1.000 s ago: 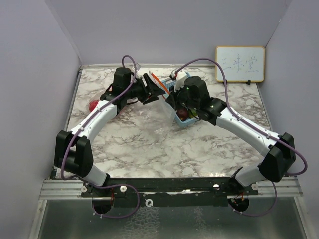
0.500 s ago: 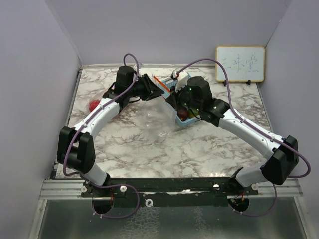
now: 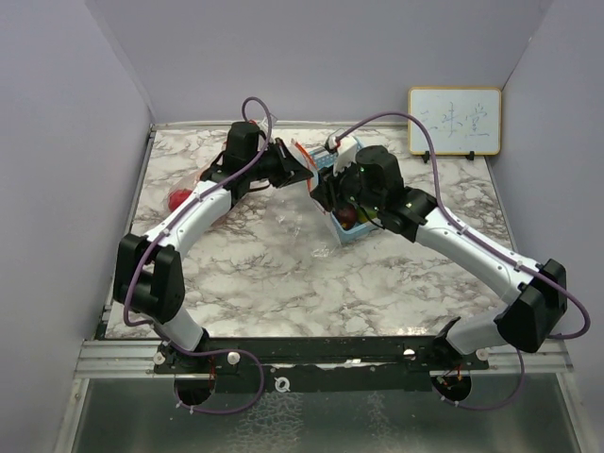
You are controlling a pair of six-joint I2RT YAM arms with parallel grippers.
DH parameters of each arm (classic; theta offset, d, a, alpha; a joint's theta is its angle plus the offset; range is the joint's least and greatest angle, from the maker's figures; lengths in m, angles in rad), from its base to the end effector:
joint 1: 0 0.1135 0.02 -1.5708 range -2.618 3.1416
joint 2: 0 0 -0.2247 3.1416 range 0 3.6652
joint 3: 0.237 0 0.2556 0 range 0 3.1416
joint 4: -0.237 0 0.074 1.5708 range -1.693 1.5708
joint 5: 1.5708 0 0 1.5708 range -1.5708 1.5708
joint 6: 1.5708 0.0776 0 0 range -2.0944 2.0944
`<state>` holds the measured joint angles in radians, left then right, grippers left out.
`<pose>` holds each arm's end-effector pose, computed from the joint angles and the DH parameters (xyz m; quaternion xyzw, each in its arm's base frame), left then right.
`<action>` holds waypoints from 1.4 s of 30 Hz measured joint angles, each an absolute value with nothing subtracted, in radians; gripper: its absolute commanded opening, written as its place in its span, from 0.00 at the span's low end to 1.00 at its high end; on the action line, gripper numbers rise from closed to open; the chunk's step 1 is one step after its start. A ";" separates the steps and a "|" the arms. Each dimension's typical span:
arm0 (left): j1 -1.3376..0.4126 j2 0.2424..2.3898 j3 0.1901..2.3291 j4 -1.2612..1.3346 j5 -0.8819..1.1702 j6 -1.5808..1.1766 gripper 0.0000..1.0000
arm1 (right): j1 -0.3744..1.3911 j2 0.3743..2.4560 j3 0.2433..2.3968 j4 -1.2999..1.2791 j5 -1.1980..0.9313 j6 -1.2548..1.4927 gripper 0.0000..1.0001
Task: Place the food in the zip-top bag and seal the zipper
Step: Open the zipper of the food storage bag.
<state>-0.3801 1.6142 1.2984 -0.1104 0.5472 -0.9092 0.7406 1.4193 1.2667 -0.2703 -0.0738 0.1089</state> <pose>0.3679 -0.1905 0.2599 -0.0704 0.8195 -0.4949 0.2803 0.2757 0.2598 0.2950 -0.2797 0.7915 0.2518 0.4816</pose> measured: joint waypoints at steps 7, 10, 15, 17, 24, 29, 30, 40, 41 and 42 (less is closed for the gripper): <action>-0.379 1.612 1.361 -0.183 0.548 -0.809 0.00 | 0.741 1.420 1.301 -0.311 0.035 0.110 0.59; -0.379 1.599 1.366 -0.205 0.557 -0.771 0.00 | 0.741 1.443 1.383 -0.349 0.076 0.112 0.59; -0.379 1.573 1.366 -0.211 0.590 -0.741 0.00 | 0.741 1.515 1.497 -0.375 0.118 0.126 0.59; -0.379 1.559 1.366 -0.210 0.605 -0.733 0.00 | 0.741 1.548 1.517 -0.393 0.131 0.127 0.59; -0.371 1.537 1.361 -0.234 0.606 -0.698 0.00 | 0.739 1.594 1.536 -0.447 0.173 0.149 0.53; -0.376 1.508 1.361 -0.242 0.625 -0.686 0.00 | 0.739 1.609 1.535 -0.474 0.183 0.163 0.48; -0.377 1.501 1.361 -0.241 0.628 -0.685 0.00 | 0.739 1.614 1.534 -0.475 0.183 0.165 0.45; -0.381 1.480 1.429 -0.384 0.559 -0.606 0.00 | 0.728 1.652 1.516 -0.474 0.227 0.191 0.05; -0.382 1.480 1.462 -0.445 0.495 -0.573 0.00 | 0.717 1.651 1.506 -0.474 0.241 0.191 0.04; -0.384 1.480 1.514 -0.531 0.402 -0.534 0.00 | 0.706 1.651 1.498 -0.473 0.252 0.191 0.04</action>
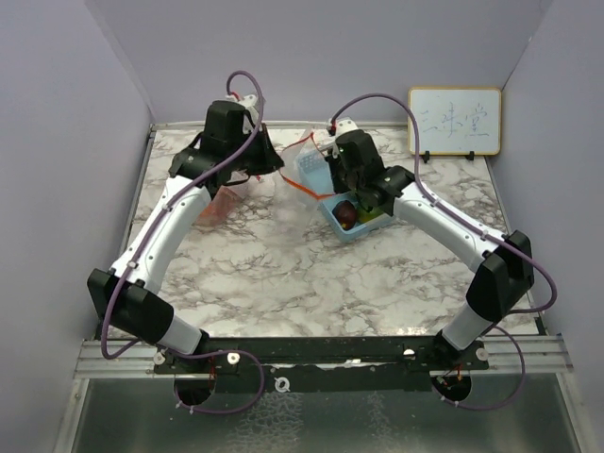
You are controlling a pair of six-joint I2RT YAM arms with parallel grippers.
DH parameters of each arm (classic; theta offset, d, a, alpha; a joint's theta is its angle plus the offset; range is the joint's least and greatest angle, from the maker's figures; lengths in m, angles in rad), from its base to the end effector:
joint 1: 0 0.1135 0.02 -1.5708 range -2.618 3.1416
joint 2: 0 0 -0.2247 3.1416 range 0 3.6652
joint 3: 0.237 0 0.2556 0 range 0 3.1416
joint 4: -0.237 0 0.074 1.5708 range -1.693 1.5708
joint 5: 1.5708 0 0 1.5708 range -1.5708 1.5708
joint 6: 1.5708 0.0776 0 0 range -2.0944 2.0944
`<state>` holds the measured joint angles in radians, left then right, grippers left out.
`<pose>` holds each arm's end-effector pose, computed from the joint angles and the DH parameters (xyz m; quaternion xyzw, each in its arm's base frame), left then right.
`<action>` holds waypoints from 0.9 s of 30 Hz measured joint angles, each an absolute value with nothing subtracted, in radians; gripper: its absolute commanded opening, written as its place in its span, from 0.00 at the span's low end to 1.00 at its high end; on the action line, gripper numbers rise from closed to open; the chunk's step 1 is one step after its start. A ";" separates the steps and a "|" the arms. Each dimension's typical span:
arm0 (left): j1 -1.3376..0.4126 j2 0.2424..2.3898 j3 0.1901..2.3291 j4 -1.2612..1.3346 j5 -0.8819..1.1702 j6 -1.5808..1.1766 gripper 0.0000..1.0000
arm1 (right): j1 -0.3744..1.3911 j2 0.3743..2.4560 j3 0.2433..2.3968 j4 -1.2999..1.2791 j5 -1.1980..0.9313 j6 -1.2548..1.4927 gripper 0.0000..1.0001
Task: Place the food in the zip-top bag and seal the zipper
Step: Open the zipper of the food storage bag.
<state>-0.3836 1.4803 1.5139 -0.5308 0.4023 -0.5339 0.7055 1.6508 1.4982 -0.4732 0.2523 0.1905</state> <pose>0.3353 -0.1681 0.3363 0.0387 0.8473 -0.3758 0.3732 0.3274 0.2534 0.2717 -0.1696 0.8688 0.0946 0.4555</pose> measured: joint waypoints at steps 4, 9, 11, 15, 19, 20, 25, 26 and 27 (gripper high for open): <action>-0.379 1.481 1.670 -0.768 0.001 -0.438 0.00 | 0.627 1.644 1.433 -0.456 0.263 0.212 0.02; -0.428 1.500 1.708 -0.896 -0.224 -0.372 0.00 | 0.626 1.629 1.381 -0.357 0.146 0.250 0.02; -0.427 1.505 1.711 -0.910 -0.266 -0.346 0.00 | 0.628 1.629 1.372 -0.323 0.087 0.267 0.02; -0.419 1.498 1.710 -0.907 -0.270 -0.318 0.00 | 0.615 1.626 1.316 -0.237 -0.075 0.303 0.09; -0.398 1.479 1.667 -0.875 -0.224 -0.321 0.00 | 0.597 1.647 1.303 -0.216 -0.166 0.330 0.49; -0.393 1.475 1.650 -0.866 -0.216 -0.324 0.00 | 0.592 1.653 1.303 -0.222 -0.171 0.333 0.57; -0.387 1.473 1.559 -0.815 -0.179 -0.344 0.00 | 0.569 1.656 1.306 -0.273 -0.172 0.306 0.78; -0.389 1.477 1.549 -0.809 -0.171 -0.350 0.00 | 0.567 1.654 1.310 -0.284 -0.173 0.299 0.81; -0.392 1.482 1.546 -0.801 -0.166 -0.353 0.00 | 0.567 1.649 1.319 -0.301 -0.174 0.293 0.83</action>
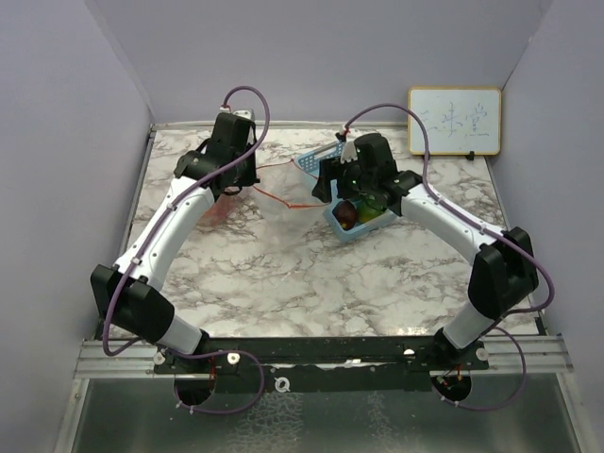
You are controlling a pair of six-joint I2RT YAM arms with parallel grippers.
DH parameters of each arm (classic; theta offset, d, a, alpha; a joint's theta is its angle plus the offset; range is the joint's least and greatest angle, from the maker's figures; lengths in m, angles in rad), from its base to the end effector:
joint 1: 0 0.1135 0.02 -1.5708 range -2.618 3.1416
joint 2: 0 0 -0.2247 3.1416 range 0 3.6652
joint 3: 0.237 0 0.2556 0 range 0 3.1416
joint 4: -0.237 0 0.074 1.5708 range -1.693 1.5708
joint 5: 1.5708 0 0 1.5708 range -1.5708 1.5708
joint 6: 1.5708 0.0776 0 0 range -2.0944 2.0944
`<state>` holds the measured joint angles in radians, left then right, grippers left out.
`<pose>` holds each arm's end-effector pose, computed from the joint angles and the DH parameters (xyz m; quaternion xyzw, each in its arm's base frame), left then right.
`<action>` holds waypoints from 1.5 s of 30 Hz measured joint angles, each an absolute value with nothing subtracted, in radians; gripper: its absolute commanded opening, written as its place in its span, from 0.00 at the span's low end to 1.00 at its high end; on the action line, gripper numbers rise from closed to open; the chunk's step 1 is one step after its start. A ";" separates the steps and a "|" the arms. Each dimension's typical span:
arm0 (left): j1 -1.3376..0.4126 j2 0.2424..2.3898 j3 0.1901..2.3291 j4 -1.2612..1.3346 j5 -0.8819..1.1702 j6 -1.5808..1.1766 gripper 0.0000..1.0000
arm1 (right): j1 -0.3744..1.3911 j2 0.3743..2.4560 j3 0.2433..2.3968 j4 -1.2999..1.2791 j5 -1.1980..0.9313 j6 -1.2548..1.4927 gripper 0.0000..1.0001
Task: Place the food in the zip-top bag and seal the zipper
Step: Open the zipper of the food storage bag, then pick up the fake vegetable from the bin.
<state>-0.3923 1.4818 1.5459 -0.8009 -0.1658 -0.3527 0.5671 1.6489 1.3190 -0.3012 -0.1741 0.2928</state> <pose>0.3335 -0.1241 0.3120 -0.0155 0.9117 -0.0764 0.4035 0.3415 0.2335 0.2250 -0.1604 0.8745 0.2585 0.3777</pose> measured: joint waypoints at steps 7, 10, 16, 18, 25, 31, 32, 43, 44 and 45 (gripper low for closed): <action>-0.428 1.534 1.546 -0.720 -0.113 -0.373 0.00 | 0.564 1.562 1.389 -0.378 -0.219 0.265 0.93; -0.439 1.562 1.551 -0.706 -0.100 -0.375 0.00 | 0.564 1.523 1.391 -0.381 -0.251 0.265 0.94; -0.447 1.589 1.577 -0.705 -0.091 -0.375 0.00 | 0.562 1.519 1.428 -0.406 -0.245 0.273 1.00; -0.447 1.590 1.600 -0.711 -0.092 -0.374 0.00 | 0.557 1.530 1.457 -0.434 -0.194 0.283 1.00; -0.447 1.573 1.658 -0.728 -0.121 -0.351 0.00 | 0.437 1.568 1.487 -0.521 -0.038 0.321 1.00; -0.447 1.558 1.658 -0.734 -0.139 -0.341 0.00 | 0.429 1.625 1.487 -0.558 -0.005 0.322 0.99; -0.447 1.558 1.658 -0.734 -0.139 -0.340 0.00 | 0.430 1.639 1.480 -0.566 -0.009 0.321 0.98; -0.447 1.564 1.648 -0.729 -0.125 -0.337 0.00 | 0.432 1.692 1.268 -0.579 -0.121 0.340 0.91; -0.447 1.566 1.648 -0.728 -0.123 -0.337 0.00 | 0.432 1.704 1.268 -0.576 -0.129 0.341 0.91; -0.447 1.569 1.648 -0.726 -0.121 -0.337 0.00 | 0.432 1.713 1.268 -0.573 -0.134 0.342 0.91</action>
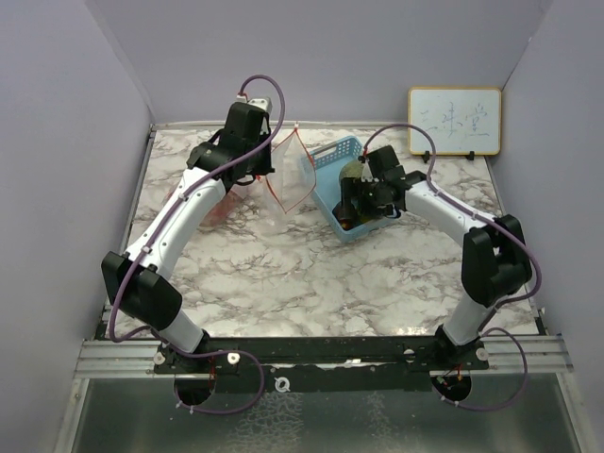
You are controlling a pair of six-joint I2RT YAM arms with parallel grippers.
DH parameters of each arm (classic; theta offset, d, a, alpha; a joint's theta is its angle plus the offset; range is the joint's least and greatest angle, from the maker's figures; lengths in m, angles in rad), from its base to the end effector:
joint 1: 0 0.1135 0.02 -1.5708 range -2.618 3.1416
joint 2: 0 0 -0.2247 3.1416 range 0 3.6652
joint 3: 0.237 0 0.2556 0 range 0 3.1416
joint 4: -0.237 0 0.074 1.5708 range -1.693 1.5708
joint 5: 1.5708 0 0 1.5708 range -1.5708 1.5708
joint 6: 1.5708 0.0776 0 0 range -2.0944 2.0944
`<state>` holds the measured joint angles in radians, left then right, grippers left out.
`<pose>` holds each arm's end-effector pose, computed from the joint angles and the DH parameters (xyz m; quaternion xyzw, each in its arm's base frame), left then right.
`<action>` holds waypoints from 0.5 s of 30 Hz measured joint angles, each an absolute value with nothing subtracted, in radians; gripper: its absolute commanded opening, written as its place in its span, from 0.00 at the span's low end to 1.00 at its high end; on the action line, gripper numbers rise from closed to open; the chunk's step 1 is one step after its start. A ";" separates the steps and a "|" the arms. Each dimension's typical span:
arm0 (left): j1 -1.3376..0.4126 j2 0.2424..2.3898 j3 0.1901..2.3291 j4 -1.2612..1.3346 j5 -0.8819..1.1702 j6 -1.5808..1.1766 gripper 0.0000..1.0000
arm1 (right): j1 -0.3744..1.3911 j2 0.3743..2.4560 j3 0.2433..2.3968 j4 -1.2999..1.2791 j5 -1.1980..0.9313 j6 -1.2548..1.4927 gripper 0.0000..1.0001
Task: Place the food in the zip-top bag and seal the zipper
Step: Pick up the fake vegetable from the bin.
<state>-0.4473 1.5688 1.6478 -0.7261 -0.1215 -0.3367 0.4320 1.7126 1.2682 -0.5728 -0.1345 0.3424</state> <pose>0.3494 -0.1572 0.3266 0.0224 0.8937 -0.1197 0.4318 0.3418 0.1691 0.1550 -0.0613 0.9580 0.1628 0.2281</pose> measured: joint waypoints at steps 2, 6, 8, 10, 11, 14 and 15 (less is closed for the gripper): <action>-0.447 1.573 1.648 -0.726 -0.119 -0.336 0.00 | 0.432 1.735 1.269 -0.564 -0.145 0.344 0.90; -0.447 1.576 1.648 -0.724 -0.113 -0.334 0.00 | 0.432 1.785 1.289 -0.543 -0.154 0.348 0.87; -0.447 1.576 1.647 -0.719 -0.110 -0.334 0.00 | 0.432 1.812 1.295 -0.527 -0.157 0.350 0.87; -0.447 1.576 1.645 -0.716 -0.105 -0.334 0.00 | 0.432 1.833 1.295 -0.512 -0.159 0.355 0.84; -0.447 1.576 1.644 -0.715 -0.103 -0.334 0.00 | 0.432 1.842 1.295 -0.507 -0.159 0.358 0.79; -0.447 1.576 1.639 -0.710 -0.097 -0.334 0.00 | 0.432 1.855 1.294 -0.497 -0.158 0.366 0.56; -0.447 1.576 1.638 -0.710 -0.096 -0.334 0.00 | 0.432 1.856 1.293 -0.496 -0.157 0.369 0.42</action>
<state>-0.4473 1.5761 1.6382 -0.7097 -0.0956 -0.3344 0.4324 1.8557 1.2934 -0.4961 -0.1566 0.3691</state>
